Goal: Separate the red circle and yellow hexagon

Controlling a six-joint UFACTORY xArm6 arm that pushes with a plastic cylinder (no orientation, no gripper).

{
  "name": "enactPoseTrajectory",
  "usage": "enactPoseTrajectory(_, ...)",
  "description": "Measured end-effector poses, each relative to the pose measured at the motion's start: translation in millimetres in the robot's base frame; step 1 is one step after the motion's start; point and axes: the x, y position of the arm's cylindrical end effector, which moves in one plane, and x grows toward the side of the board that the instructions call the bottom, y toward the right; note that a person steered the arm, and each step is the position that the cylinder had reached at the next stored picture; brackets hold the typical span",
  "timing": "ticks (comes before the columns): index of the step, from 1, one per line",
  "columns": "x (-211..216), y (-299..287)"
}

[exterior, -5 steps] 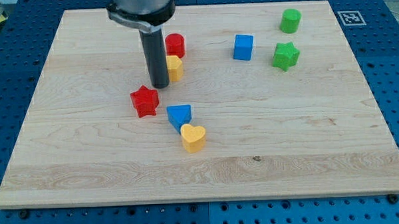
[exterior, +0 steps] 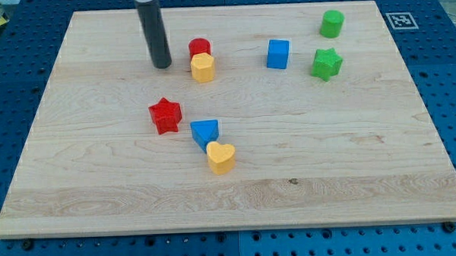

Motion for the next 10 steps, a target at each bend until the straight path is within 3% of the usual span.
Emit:
enactPoseTrajectory(4, 7.2, 136.7)
enactPoseTrajectory(8, -7.7, 136.8)
enactPoseTrajectory(10, 16.7, 133.8)
